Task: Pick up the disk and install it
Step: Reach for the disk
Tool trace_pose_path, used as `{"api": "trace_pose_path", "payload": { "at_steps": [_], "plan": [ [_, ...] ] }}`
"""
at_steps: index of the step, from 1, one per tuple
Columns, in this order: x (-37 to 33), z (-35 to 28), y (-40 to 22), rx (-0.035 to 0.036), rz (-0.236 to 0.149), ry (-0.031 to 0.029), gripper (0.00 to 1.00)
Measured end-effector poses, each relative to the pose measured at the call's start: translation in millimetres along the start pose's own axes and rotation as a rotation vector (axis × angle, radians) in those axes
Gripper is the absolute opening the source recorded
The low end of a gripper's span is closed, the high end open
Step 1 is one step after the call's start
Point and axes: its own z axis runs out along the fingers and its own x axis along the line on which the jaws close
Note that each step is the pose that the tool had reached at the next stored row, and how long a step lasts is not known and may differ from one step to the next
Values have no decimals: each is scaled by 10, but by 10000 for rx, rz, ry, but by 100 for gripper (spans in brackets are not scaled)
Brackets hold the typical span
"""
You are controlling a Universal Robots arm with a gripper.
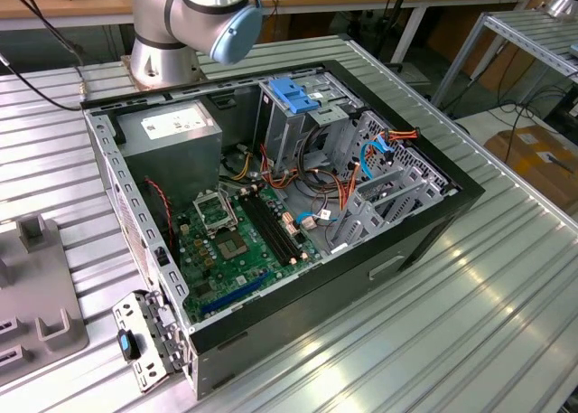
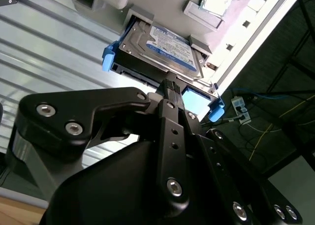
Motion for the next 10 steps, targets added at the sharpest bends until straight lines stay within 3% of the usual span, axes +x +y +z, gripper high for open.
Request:
{"api": "trace_pose_path", "payload": {
  "at_steps": [1,2,5,8,10],
  "plan": [
    [1,1,0,7,1,8,11],
    [1,5,1,40,5,97,11],
    [0,7,-1,69,2,100,11],
    [1,8,0,308,2,134,11],
    [1,9,-1,333,-1,133,11]
  ]
}}
